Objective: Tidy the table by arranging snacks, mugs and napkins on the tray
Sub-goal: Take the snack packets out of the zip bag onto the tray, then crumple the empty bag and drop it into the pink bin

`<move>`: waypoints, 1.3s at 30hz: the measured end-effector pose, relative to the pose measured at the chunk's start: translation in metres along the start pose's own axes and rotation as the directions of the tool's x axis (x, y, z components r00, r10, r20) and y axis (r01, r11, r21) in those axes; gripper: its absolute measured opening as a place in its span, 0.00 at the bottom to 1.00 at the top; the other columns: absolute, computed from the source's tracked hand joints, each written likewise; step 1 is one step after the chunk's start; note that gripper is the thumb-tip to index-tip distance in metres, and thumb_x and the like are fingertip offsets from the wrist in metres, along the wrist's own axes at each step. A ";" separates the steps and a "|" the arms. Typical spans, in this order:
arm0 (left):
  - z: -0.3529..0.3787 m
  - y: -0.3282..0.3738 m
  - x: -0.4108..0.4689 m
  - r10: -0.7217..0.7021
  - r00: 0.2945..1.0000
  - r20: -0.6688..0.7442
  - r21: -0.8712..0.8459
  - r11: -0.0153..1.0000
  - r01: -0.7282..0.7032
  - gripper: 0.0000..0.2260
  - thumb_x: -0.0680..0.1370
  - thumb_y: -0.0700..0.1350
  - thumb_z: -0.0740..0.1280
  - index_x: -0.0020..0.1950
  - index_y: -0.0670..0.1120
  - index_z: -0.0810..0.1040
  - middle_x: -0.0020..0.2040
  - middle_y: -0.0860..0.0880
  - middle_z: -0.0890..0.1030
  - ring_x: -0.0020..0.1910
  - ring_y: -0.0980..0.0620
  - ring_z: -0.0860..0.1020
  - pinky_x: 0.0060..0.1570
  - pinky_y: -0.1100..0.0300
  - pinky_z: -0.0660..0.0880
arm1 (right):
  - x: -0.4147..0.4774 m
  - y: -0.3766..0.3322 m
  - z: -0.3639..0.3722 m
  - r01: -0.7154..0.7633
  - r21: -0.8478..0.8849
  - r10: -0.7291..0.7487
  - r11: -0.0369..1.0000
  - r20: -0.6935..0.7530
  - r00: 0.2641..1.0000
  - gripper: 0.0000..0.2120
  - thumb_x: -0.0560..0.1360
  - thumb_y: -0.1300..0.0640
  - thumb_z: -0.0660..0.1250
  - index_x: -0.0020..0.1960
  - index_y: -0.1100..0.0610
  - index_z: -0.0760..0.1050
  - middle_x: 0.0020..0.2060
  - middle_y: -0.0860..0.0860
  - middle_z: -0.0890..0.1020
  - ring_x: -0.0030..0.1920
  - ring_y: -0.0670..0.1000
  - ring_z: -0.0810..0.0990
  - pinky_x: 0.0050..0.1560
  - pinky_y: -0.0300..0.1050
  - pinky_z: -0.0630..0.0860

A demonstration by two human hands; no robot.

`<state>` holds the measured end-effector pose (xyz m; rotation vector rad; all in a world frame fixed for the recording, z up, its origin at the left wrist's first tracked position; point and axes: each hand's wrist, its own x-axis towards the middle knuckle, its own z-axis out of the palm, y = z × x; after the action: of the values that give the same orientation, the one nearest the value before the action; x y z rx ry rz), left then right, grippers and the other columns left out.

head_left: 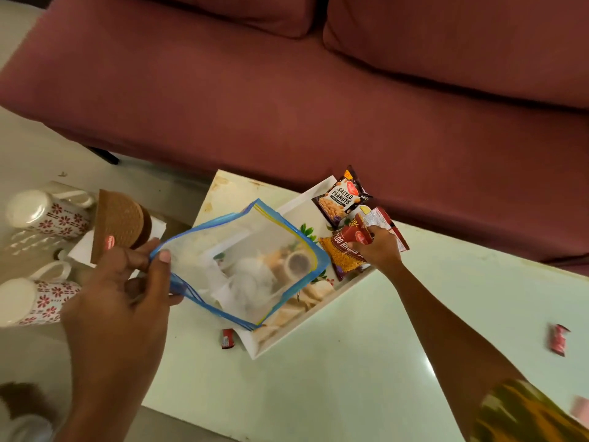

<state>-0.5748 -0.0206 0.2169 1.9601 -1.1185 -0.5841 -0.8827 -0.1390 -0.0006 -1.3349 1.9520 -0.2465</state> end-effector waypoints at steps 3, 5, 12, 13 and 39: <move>-0.001 0.002 -0.001 0.010 1.000 0.007 0.018 1.000 -0.010 0.07 0.73 0.60 0.62 0.35 0.61 0.70 0.48 0.38 0.81 0.33 0.66 0.80 0.29 0.66 0.79 | -0.002 0.000 0.000 -0.009 0.021 0.009 1.000 -0.026 1.000 0.27 0.66 0.50 0.75 0.60 0.62 0.73 0.54 0.58 0.81 0.54 0.58 0.79 0.52 0.48 0.75; -0.002 0.004 -0.003 -0.001 1.000 0.015 0.020 1.000 0.000 0.08 0.70 0.60 0.60 0.36 0.58 0.70 0.48 0.39 0.81 0.32 0.67 0.80 0.27 0.71 0.77 | -0.004 0.000 0.000 -0.013 0.041 0.015 0.999 -0.034 0.999 0.29 0.66 0.50 0.75 0.62 0.62 0.72 0.55 0.58 0.81 0.55 0.57 0.79 0.51 0.47 0.75; -0.003 0.012 -0.016 0.038 0.999 0.002 0.061 0.997 -0.038 0.05 0.76 0.45 0.64 0.41 0.46 0.74 0.38 0.51 0.79 0.30 0.74 0.77 0.25 0.80 0.70 | -0.026 -0.015 -0.010 0.011 0.029 -0.007 1.000 -0.116 0.993 0.36 0.65 0.48 0.76 0.66 0.61 0.67 0.62 0.59 0.74 0.63 0.58 0.71 0.59 0.54 0.73; -0.003 0.014 -0.017 0.034 0.999 0.002 0.044 0.998 -0.034 0.06 0.76 0.44 0.64 0.40 0.47 0.74 0.38 0.51 0.79 0.30 0.73 0.77 0.26 0.79 0.70 | -0.035 -0.024 -0.011 0.076 0.026 -0.071 0.997 -0.165 0.984 0.35 0.65 0.47 0.76 0.65 0.60 0.68 0.63 0.58 0.74 0.64 0.58 0.69 0.61 0.55 0.71; -0.094 0.131 -0.077 -0.016 0.949 0.316 -0.216 0.972 0.088 0.23 0.64 0.60 0.66 0.58 0.57 0.71 0.53 0.62 0.74 0.53 0.61 0.75 0.39 0.74 0.71 | -0.318 -0.232 -0.095 0.676 0.156 -0.560 0.720 -0.445 0.699 0.15 0.64 0.74 0.72 0.50 0.65 0.78 0.54 0.61 0.78 0.54 0.55 0.76 0.49 0.19 0.67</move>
<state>-0.6129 0.0447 0.3786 1.7412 -1.1327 -1.0343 -0.7215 0.0112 0.3394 -1.7916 1.5547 -1.1739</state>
